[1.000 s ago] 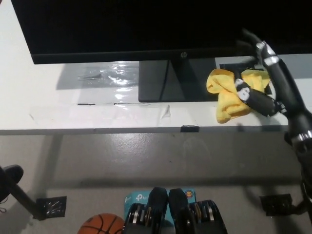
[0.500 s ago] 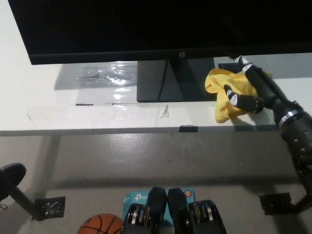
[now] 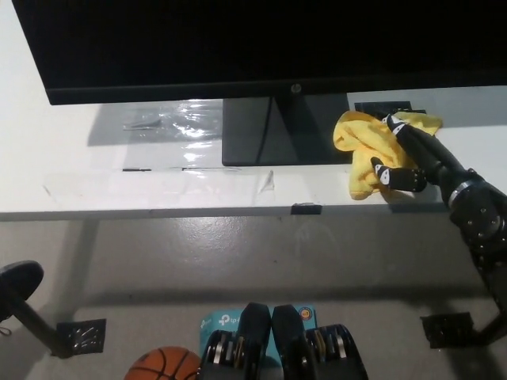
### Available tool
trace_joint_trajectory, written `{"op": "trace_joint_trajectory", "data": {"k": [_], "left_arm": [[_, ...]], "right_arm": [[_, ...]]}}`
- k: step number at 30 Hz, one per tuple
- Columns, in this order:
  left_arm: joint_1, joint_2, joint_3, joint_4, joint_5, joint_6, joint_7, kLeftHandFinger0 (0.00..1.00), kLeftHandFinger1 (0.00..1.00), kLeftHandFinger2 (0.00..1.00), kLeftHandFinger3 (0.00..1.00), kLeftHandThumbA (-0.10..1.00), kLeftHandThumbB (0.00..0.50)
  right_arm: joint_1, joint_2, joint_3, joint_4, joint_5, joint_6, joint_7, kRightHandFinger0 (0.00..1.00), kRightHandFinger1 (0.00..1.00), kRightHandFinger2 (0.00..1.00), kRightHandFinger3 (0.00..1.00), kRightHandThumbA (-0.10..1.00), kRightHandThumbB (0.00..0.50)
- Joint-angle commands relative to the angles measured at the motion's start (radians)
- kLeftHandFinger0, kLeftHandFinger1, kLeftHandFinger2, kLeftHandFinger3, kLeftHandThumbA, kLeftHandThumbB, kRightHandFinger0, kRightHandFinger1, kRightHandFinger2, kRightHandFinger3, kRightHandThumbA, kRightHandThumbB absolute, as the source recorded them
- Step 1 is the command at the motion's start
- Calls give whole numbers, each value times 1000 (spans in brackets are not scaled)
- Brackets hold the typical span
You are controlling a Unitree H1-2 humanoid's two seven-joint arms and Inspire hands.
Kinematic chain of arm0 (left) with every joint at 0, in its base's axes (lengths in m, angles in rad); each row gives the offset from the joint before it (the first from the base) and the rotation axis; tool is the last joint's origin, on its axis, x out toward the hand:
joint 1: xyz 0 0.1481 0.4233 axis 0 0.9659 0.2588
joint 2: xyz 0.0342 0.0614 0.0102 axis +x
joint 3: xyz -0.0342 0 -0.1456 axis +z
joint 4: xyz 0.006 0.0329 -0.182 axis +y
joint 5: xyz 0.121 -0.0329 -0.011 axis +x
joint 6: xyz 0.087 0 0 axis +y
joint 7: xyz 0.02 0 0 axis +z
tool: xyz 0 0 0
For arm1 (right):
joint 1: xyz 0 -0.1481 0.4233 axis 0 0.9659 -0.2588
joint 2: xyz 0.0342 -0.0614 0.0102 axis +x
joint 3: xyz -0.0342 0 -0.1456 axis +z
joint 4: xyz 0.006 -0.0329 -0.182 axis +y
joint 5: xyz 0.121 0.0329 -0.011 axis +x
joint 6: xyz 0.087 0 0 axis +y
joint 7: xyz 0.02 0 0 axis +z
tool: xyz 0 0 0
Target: The robot uses its right hand to pick up the cloth kept in the middle of the desk and use it to wipe the monitor in the middle of the desk by swiping its screen twice
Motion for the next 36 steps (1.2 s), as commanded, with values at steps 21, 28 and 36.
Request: {"op": "trace_joint_trajectory", "data": {"k": [21, 28, 36], "left_arm": [[8, 38, 16, -12, 12, -24, 10, 510, 538, 676, 885, 277, 0], [13, 41, 11, -20, 12, -13, 1, 523, 551, 693, 888, 296, 0], [11, 40, 9, -5, 11, -24, 2, 525, 555, 690, 893, 282, 0]], "right_arm": [[-170, -52, 261, 12, -289, 266, 230, 858, 1000, 1000, 1000, 427, 136], [-141, -61, 306, 58, -378, 262, 64, 430, 645, 850, 1000, -76, 0], [-89, -34, 225, 76, -369, 105, -253, 0, 130, 355, 501, -100, 0]]}}
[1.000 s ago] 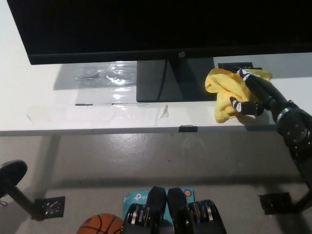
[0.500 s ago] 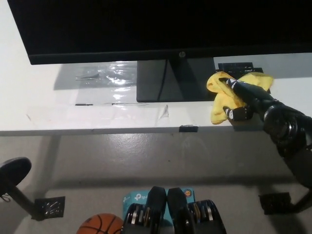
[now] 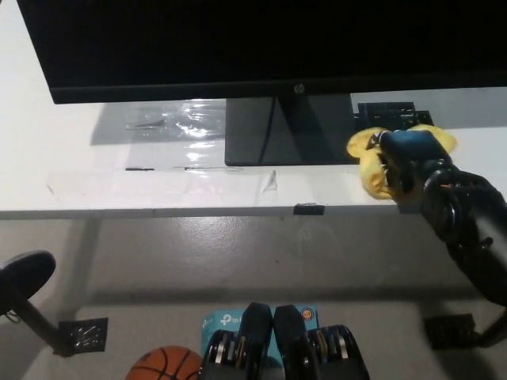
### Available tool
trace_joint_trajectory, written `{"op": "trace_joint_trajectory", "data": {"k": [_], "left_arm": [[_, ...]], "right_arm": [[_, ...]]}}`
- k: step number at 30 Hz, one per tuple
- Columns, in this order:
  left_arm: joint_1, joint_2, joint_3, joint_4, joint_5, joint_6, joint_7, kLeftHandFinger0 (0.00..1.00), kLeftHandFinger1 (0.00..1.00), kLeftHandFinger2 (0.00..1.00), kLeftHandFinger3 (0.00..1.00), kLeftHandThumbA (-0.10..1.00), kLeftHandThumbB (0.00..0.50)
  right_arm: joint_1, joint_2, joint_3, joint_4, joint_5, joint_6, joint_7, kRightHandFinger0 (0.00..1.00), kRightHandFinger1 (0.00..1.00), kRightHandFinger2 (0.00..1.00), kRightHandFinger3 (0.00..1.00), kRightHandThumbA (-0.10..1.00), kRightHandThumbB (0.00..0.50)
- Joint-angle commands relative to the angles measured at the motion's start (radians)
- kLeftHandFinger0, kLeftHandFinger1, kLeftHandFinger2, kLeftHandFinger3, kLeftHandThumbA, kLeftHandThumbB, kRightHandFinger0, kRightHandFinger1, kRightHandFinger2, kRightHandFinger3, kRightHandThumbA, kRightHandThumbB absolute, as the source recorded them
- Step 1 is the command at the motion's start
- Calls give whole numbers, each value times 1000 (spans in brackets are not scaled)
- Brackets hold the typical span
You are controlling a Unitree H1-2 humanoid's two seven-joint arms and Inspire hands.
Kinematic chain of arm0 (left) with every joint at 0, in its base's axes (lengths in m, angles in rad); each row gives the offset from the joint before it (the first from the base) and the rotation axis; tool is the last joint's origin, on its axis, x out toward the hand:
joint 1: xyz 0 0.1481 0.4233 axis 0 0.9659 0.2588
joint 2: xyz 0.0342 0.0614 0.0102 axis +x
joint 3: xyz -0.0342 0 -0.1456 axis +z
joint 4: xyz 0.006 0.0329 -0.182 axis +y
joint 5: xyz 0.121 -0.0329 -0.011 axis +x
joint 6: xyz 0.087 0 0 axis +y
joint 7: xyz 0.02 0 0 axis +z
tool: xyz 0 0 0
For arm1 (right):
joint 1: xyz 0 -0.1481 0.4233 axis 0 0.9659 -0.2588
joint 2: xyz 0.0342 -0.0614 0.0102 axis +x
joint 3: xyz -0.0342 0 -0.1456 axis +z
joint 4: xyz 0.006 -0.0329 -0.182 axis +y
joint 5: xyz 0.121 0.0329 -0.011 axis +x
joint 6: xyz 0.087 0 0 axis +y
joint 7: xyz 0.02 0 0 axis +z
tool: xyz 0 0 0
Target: The robot uses its right hand to pick up the cloth kept in the middle of the desk and use it to wipe the monitor in the middle of the desk by swiping its screen twice
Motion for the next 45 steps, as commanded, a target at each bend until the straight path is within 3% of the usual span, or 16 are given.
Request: {"op": "trace_joint_trajectory", "data": {"k": [1, 3, 12, 15, 17, 19, 22, 23, 24, 28, 30, 33, 36, 41, 44, 45], "left_arm": [[6, 30, 9, -13, 9, -20, 3, 529, 558, 689, 895, 285, 0], [9, 30, 11, -21, 2, -19, -3, 536, 565, 692, 901, 294, 0], [26, 21, 10, -42, -3, 9, -10, 561, 582, 718, 917, 271, 0], [30, 19, 10, -54, 0, 25, -11, 568, 588, 719, 921, 269, 0], [28, 17, 8, -36, 3, 7, -4, 558, 578, 701, 917, 272, 7], [23, 15, 6, -7, -3, -17, -3, 545, 571, 692, 909, 279, 9], [23, 17, 4, -5, 3, -21, 0, 529, 556, 695, 902, 289, 4], [24, 18, 4, -5, 0, -30, -2, 523, 551, 689, 898, 287, 0], [29, 17, 4, -4, 0, -30, -1, 522, 549, 685, 895, 286, 1], [36, 17, 3, -11, 9, -17, 2, 533, 559, 691, 890, 287, 0], [48, 15, 9, -32, 1, -9, -2, 545, 568, 695, 900, 275, 0], [58, 14, 11, -45, -1, 3, -5, 555, 568, 689, 905, 267, 0], [45, 12, 6, -5, 3, -21, 4, 544, 563, 677, 913, 270, 0], [49, 12, 7, 14, 3, -37, 9, 539, 561, 672, 906, 269, 0], [63, 9, 12, -20, 0, -11, 5, 556, 570, 688, 905, 242, 0], [64, 8, 13, -20, -5, -14, 2, 559, 573, 689, 903, 216, 0]], "right_arm": [[22, -4, -55, 6, -48, -122, -272, 0, 204, 465, 385, -100, 0], [33, 6, -71, 19, -33, -162, -321, 0, 268, 556, 263, -100, 0], [83, 60, -181, 28, 66, -234, -373, 0, 360, 738, 136, -100, 0], [103, 100, -266, 27, 130, -242, -373, 0, 331, 682, 273, -100, 0], [119, 121, -311, 6, 162, -242, -368, 0, 283, 636, 530, -100, 0], [143, 160, -394, -32, 239, -232, -349, 0, 126, 437, 433, -100, 0], [159, 233, -534, -90, 352, -160, -329, 0, 124, 432, 361, -100, 0], [160, 287, -636, -122, 475, -163, -329, 0, 65, 417, 219, -100, 0], [159, 309, -670, -138, 494, -145, -336, 0, 38, 402, 172, -100, 0], [140, 380, -795, -256, 550, -87, -372, 0, 0, 385, 208, -100, 0], [115, 383, -831, -285, 553, -86, -374, 0, 4, 480, 256, -100, 0], [89, 387, -878, -310, 573, -97, -369, 0, 21, 512, 257, -100, 0], [51, 388, -937, -354, 608, -92, -386, 0, 0, 456, 278, -100, 0], [-9, 414, -1034, -495, 674, -45, -441, 0, 0, 333, 148, -100, 0], [-44, 406, -1061, -573, 670, -60, -485, 0, 0, 199, 222, -100, 21], [-56, 401, -1066, -583, 662, -50, -500, 0, 0, 216, 287, -100, 17]]}}
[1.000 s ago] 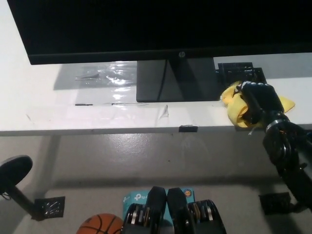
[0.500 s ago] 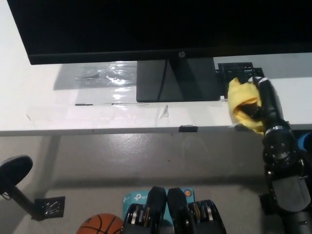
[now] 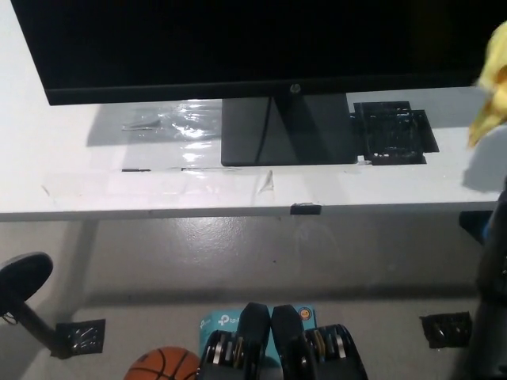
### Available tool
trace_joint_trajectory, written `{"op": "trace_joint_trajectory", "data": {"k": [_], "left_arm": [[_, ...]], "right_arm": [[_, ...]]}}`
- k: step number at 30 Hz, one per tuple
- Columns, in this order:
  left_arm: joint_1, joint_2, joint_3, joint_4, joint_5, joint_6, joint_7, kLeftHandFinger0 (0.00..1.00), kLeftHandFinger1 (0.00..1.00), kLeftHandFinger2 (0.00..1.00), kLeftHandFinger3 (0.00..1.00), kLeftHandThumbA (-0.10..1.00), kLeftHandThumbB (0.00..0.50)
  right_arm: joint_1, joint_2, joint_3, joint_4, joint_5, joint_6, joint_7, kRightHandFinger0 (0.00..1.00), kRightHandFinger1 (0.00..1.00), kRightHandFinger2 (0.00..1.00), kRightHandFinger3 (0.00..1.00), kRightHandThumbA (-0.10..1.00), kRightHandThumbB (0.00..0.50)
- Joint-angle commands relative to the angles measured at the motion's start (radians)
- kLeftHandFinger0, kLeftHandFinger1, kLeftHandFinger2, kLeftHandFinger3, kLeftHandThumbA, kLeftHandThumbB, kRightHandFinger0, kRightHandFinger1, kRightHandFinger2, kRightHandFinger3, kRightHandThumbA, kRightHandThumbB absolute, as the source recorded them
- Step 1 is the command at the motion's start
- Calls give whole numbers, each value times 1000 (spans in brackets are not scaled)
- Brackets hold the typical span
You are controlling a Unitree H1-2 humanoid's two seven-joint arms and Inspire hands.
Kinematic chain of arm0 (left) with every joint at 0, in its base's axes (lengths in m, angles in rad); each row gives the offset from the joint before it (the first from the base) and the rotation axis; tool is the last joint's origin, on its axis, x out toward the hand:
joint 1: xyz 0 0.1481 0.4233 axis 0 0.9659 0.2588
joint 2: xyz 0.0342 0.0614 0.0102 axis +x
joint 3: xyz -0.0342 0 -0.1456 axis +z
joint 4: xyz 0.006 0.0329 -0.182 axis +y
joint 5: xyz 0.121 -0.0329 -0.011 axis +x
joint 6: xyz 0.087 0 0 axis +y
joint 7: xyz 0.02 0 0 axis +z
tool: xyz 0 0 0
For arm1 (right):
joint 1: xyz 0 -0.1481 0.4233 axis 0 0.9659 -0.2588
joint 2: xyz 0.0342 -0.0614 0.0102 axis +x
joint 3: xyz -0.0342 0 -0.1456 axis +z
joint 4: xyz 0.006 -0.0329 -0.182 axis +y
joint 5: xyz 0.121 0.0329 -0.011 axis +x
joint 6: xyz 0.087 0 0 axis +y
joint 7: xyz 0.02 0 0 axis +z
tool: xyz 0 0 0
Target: The robot uses its right hand to pick up the cloth kept in the middle of the desk and use it to wipe the monitor in the middle of the desk by swiping its screen twice
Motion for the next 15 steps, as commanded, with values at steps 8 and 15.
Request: {"op": "trace_joint_trajectory", "data": {"k": [8, 15], "left_arm": [[24, 22, 19, -31, -2, -10, 5, 567, 574, 684, 903, 256, 3], [31, 26, 18, -44, 10, -19, 12, 540, 564, 676, 904, 229, 0]], "right_arm": [[-156, -92, 134, 53, -226, -115, -238, 0, 4, 313, 278, -100, 6], [-210, -167, 407, 383, -423, -171, -318, 0, 0, 136, 206, -100, 55]]}}
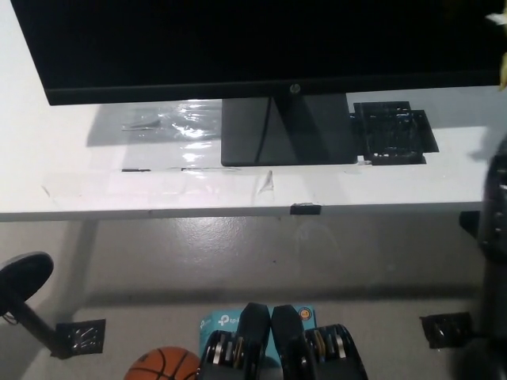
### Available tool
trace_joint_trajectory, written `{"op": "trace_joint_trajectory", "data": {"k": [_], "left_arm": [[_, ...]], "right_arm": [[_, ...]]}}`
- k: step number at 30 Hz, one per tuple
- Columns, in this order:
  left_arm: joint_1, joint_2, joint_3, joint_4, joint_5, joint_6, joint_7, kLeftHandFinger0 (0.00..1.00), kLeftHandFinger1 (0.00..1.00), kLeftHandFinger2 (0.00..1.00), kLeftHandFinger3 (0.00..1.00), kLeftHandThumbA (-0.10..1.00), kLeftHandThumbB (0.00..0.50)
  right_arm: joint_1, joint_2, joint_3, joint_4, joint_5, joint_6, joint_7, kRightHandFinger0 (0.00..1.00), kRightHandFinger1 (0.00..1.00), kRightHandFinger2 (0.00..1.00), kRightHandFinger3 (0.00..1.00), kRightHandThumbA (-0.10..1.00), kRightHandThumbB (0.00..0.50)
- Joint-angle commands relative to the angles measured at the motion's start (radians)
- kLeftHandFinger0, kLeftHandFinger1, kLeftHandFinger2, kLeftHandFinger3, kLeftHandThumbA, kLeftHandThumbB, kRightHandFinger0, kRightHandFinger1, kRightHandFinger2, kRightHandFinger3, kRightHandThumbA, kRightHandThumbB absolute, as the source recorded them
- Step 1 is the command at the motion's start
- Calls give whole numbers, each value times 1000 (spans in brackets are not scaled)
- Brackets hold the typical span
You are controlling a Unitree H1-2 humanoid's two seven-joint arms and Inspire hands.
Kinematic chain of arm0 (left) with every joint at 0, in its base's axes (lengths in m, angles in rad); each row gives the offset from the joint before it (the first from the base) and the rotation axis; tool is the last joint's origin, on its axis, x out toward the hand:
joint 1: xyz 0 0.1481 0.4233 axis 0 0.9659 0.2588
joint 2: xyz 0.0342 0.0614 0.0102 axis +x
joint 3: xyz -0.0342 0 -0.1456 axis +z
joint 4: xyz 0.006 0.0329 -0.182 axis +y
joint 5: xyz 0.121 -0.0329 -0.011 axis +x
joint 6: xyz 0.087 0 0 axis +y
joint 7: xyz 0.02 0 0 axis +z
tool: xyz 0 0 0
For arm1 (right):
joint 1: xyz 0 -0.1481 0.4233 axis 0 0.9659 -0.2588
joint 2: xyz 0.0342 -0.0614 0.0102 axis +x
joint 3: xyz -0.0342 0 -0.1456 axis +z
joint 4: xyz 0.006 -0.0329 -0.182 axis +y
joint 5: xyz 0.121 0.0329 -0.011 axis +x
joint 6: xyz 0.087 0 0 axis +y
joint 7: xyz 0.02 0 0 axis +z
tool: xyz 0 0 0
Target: The robot uses its right hand to pick up the cloth kept in the middle of the desk and use it to wipe the monitor in the middle of the desk by swiping its screen twice
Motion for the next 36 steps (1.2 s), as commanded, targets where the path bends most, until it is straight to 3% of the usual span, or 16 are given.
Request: {"op": "trace_joint_trajectory", "data": {"k": [1, 2, 3, 4, 8, 9, 10, 13, 18, 21, 22, 25, 26, 30, 32, 36], "left_arm": [[22, 25, 13, -49, 17, -13, 12, 542, 565, 674, 905, 227, 0], [16, 26, 10, -34, 18, -22, 13, 556, 571, 672, 904, 220, 0], [17, 25, 10, -36, 15, -18, 9, 556, 571, 672, 903, 216, 0], [15, 25, 9, -39, 15, -16, 8, 549, 567, 676, 899, 198, 0], [19, 24, 11, -38, 5, -19, 4, 552, 568, 683, 901, 193, 0], [22, 22, 11, -45, 7, -12, 5, 552, 569, 681, 901, 196, 0], [23, 21, 11, -50, 10, -6, 5, 555, 570, 680, 902, 198, 0], [27, 21, 12, -59, 10, 0, 5, 578, 587, 695, 909, 204, 0], [28, 18, 6, -31, 14, -14, 9, 571, 582, 689, 913, 219, 3], [31, 12, 4, -19, 2, -36, 6, 541, 557, 659, 902, 172, 2], [33, 11, 4, -29, 3, -27, 4, 541, 555, 658, 902, 173, 2], [42, 5, 6, -40, -10, -23, -2, 546, 564, 668, 898, 177, 1], [40, 6, 4, -38, -4, -20, -1, 555, 572, 676, 900, 186, 7], [35, 6, -1, -29, -7, -30, -5, 555, 568, 673, 893, 196, 5], [36, 5, -2, -34, -3, -26, -3, 563, 574, 679, 889, 207, 10], [31, 5, -3, -51, -4, 5, -11, 577, 588, 690, 904, 218, 6]], "right_arm": [[-131, -62, 186, 233, -242, -123, -143, 0, 0, 85, 198, -100, 48], [-155, -75, 226, 320, -263, -141, -169, 0, 0, 56, 222, -100, 52], [-183, -89, 273, 418, -291, -158, -196, 0, 0, 48, 380, -100, 77], [-206, -94, 296, 482, -294, -161, -212, 0, 0, 61, 420, -100, 97], [-302, -104, 387, 720, -305, -170, -258, 0, 0, 94, 374, -100, 115], [-345, -98, 417, 795, -319, -142, -266, 0, 0, 90, 272, -100, 116], [-361, -94, 425, 813, -315, -132, -273, 0, 0, 74, 344, -100, 123], [-419, -87, 459, 888, -307, -140, -303, 0, 0, 63, 230, -100, 64], [-490, -72, 481, 987, -259, -165, -337, 0, 0, 306, 89, -100, 16], [-519, -61, 493, 996, -238, -167, -330, 0, 0, 373, 311, -100, 99], [-522, -56, 494, 992, -231, -168, -330, 0, 0, 363, 400, -100, 123], [-514, -20, 492, 938, -220, -163, -339, 0, 0, 216, 463, -100, 169], [-512, -4, 488, 925, -218, -147, -345, 0, 0, 211, 408, -100, 142], [-487, 59, 467, 874, -194, -159, -382, 0, 0, 179, 434, -100, 106], [-479, 104, 452, 863, -173, -177, -390, 0, 0, 157, 426, -100, 145], [-469, 182, 451, 853, -177, -186, -438, 0, 0, 91, 446, -100, 128]]}}
